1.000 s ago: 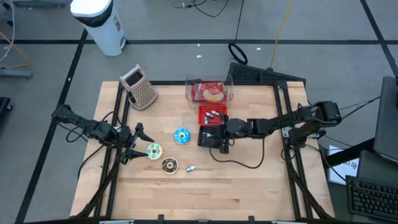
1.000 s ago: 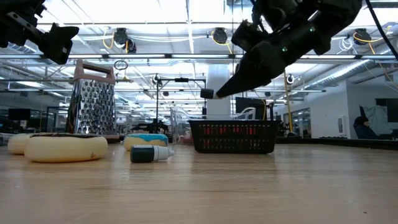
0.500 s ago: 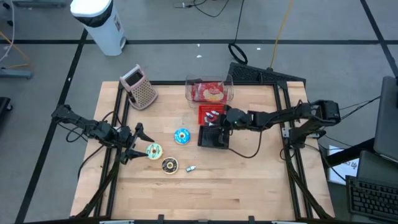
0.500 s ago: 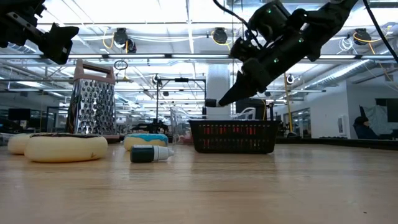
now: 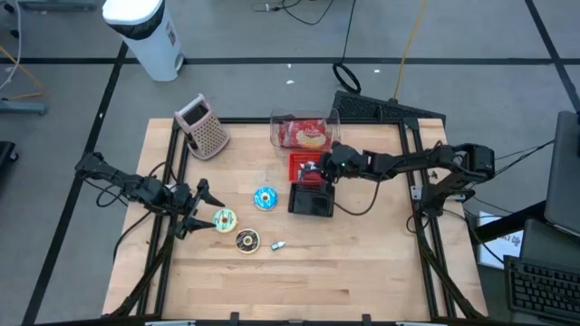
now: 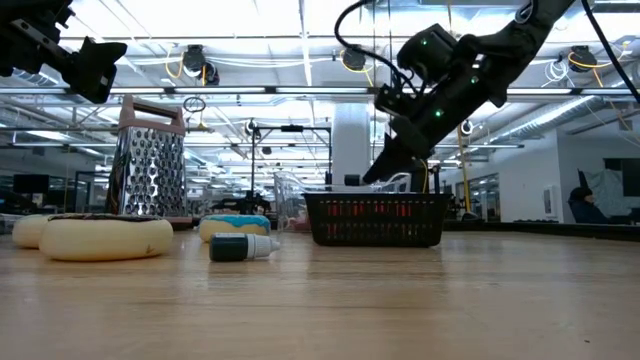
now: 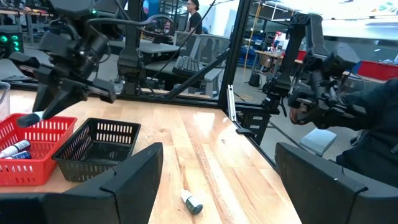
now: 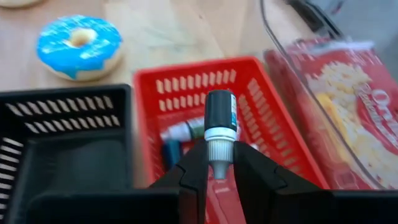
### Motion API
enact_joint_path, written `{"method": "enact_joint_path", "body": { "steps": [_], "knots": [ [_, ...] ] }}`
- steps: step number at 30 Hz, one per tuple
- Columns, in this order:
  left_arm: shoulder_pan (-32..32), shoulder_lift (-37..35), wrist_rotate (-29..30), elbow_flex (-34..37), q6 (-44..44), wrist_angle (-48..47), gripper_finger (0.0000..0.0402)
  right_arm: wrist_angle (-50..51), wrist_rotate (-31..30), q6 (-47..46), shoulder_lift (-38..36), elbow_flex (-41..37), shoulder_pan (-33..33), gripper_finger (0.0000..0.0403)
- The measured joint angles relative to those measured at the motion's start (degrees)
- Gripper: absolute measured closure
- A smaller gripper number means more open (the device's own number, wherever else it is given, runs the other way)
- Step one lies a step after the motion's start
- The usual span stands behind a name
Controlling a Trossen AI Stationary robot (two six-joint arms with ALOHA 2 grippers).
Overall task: Pick & Place Food Item
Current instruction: Put the light blue food coloring into the red bin
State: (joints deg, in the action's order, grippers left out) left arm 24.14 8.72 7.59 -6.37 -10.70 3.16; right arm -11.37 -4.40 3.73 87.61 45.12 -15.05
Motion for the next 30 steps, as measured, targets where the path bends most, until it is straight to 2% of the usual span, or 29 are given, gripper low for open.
{"method": "enact_joint_path", "body": {
  "steps": [30],
  "knots": [
    [0.0, 0.0, 0.0, 0.0, 0.0, 0.0, 0.0091, 2.1, 0.0, 0.0, 0.0, 0.0, -1.5, 0.0348]
  ]
}}
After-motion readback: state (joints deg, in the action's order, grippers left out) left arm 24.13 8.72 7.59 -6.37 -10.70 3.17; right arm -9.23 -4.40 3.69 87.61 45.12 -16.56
